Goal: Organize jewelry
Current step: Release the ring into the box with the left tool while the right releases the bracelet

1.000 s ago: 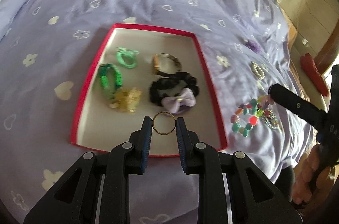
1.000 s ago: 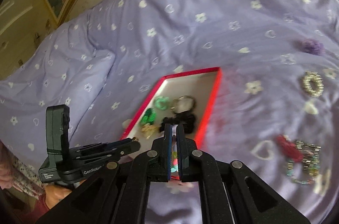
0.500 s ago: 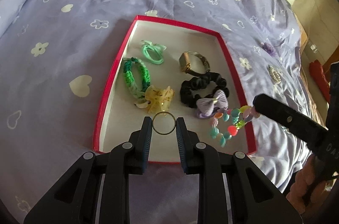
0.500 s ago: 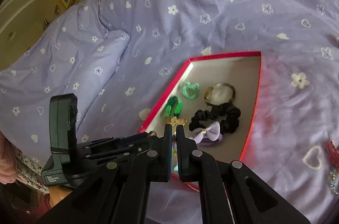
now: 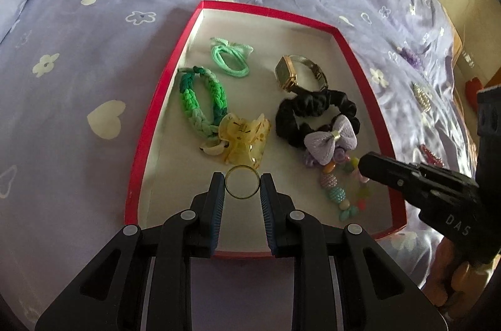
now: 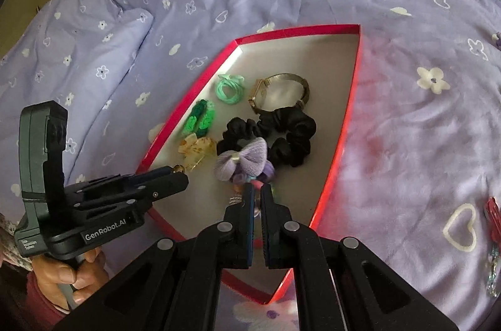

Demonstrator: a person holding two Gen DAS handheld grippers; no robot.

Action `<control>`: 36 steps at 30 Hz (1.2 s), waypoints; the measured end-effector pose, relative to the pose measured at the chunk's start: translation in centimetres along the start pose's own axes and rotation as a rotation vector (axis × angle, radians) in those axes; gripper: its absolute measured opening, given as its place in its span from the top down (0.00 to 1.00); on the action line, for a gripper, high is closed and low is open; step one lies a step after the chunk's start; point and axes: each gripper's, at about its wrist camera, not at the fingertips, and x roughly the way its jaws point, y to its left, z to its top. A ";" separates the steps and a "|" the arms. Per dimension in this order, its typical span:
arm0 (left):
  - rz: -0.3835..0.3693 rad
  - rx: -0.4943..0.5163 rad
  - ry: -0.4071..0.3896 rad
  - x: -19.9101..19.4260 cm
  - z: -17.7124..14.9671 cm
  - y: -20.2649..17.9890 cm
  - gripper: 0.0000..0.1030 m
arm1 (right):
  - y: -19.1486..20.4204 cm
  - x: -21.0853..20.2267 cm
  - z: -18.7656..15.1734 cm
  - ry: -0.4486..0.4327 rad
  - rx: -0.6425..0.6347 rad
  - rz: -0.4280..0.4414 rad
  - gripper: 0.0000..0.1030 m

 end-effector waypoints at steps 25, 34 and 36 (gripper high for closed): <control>0.052 0.049 0.024 0.9 0.2 -0.8 0.75 | 0.5 0.9 0.4 0.056 -0.040 -0.016 0.92; 0.050 0.025 0.007 -0.5 0.1 -0.5 0.64 | 0.0 -0.5 0.5 0.022 -0.003 0.021 0.70; 0.046 0.017 -0.011 -1.3 0.1 -0.5 0.60 | 0.0 -1.5 0.5 -0.007 0.000 0.034 0.65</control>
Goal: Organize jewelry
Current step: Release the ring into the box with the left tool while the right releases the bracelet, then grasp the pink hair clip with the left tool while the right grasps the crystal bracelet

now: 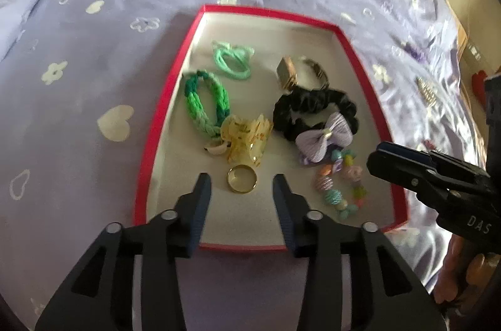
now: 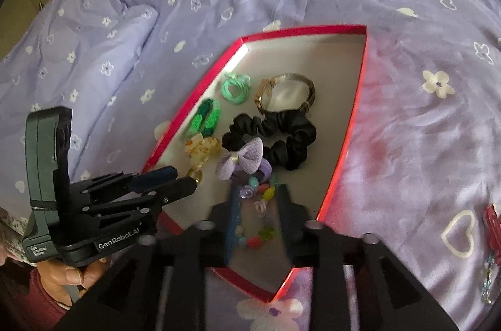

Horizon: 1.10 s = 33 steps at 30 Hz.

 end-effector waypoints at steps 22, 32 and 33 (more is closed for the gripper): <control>-0.161 0.160 -0.029 -3.2 0.0 -12.5 0.52 | -12.8 -15.1 -6.8 -0.223 0.263 -0.182 0.61; -0.231 0.228 0.043 -0.5 0.6 -18.7 0.52 | -17.5 -16.1 -9.8 -0.208 0.338 -0.227 0.61; -0.234 0.234 0.048 -0.1 0.6 -19.3 0.52 | -17.5 -15.8 -9.8 -0.204 0.337 -0.226 0.61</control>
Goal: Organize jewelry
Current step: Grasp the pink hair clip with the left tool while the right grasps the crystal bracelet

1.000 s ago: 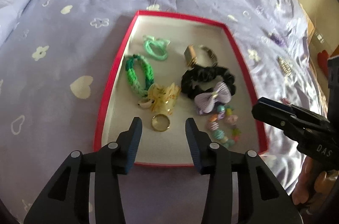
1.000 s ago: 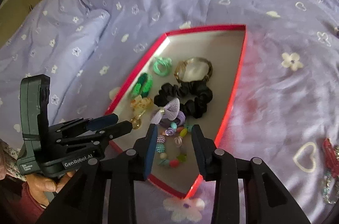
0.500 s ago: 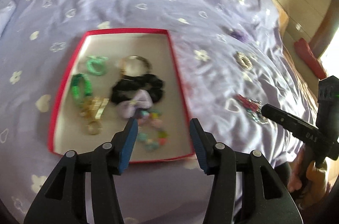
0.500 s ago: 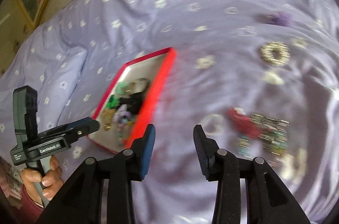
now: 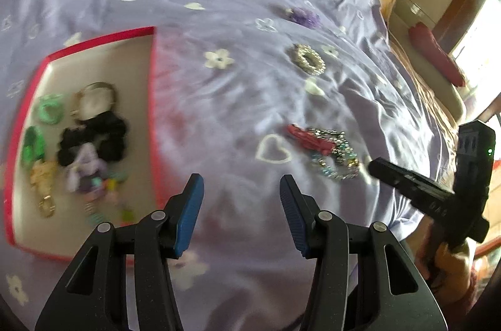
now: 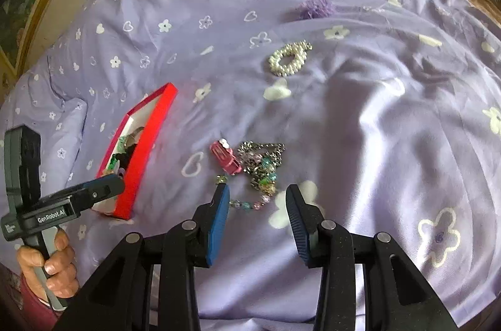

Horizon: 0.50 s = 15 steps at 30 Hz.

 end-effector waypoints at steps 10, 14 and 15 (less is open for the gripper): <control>-0.022 0.031 0.050 3.2 1.5 -2.6 0.52 | 0.1 2.9 0.1 0.051 -0.043 -0.033 0.91; -0.035 0.045 0.065 4.3 2.2 -3.6 0.52 | -1.2 1.1 0.4 -0.007 -0.015 -0.039 0.92; -0.042 0.048 0.070 4.8 2.4 -3.9 0.52 | -1.6 0.7 0.5 -0.018 -0.003 -0.039 0.92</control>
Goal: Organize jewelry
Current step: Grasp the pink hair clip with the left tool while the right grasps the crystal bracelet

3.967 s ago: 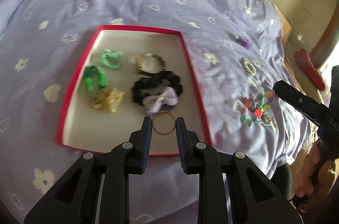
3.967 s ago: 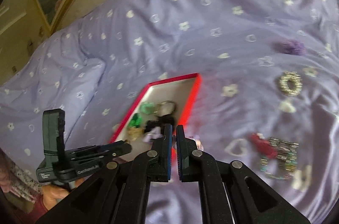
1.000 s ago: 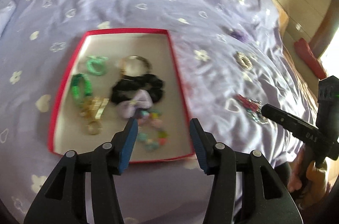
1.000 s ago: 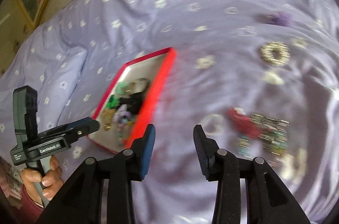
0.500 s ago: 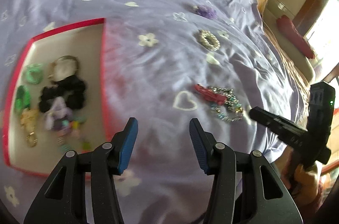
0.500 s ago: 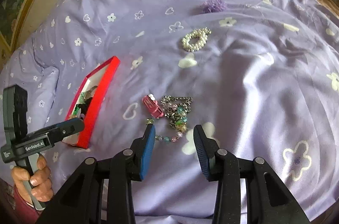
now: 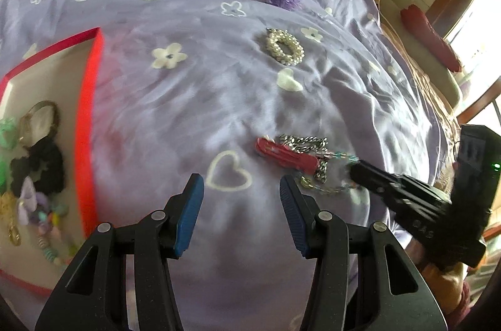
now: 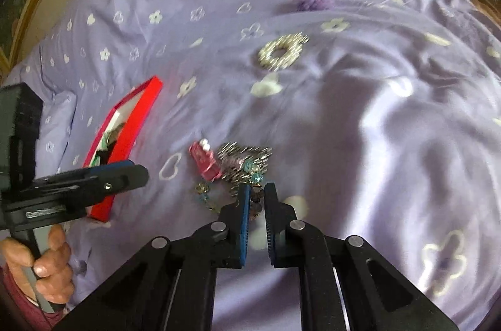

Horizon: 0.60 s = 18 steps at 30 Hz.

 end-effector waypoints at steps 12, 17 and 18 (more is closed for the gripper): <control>-0.060 0.049 0.041 3.6 1.5 -3.6 0.51 | -3.7 -5.4 1.0 -0.161 0.093 0.033 0.92; -0.041 0.067 0.039 4.3 1.6 -4.7 0.52 | -4.6 -5.7 1.1 -0.178 0.126 0.042 0.92; -0.034 0.077 0.047 4.6 1.5 -4.9 0.56 | -4.7 -5.6 1.1 -0.173 0.129 0.046 0.92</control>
